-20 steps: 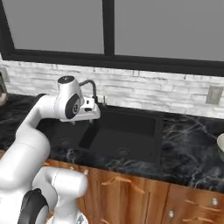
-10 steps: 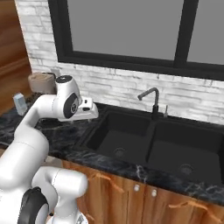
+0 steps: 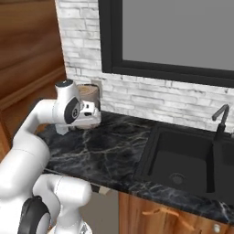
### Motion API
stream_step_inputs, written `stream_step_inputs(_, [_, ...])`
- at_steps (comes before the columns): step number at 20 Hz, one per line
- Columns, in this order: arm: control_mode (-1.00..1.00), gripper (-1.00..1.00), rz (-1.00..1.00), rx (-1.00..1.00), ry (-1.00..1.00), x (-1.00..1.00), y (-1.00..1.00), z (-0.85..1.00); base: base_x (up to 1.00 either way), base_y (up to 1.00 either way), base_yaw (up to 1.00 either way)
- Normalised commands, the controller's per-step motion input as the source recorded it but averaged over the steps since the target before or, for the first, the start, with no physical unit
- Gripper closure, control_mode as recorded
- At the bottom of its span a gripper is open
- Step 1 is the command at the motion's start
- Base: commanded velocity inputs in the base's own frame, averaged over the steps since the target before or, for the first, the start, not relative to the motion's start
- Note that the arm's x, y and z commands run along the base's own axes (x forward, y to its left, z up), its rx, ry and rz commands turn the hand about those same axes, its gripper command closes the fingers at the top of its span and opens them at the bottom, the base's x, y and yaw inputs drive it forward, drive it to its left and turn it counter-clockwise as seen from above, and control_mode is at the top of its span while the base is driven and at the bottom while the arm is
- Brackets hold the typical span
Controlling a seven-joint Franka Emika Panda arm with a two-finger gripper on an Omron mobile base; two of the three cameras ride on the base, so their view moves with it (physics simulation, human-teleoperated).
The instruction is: Gather the eggs and milk located in the vicinity of the sink area and place them right next to the bowl.
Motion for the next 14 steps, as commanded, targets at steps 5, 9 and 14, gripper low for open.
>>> stream_step_inputs(5, [1.00,-1.00,0.00,0.00,0.00,0.00,0.00,0.00,0.71,0.64,-0.15])
stream_step_inputs(9, [1.00,-1.00,0.00,0.00,0.00,0.00,0.00,0.00,0.26,0.21,-0.06])
stream_step_inputs(14, [1.00,-1.00,0.00,0.00,0.00,0.00,0.00,0.00,0.00,0.00,0.00])
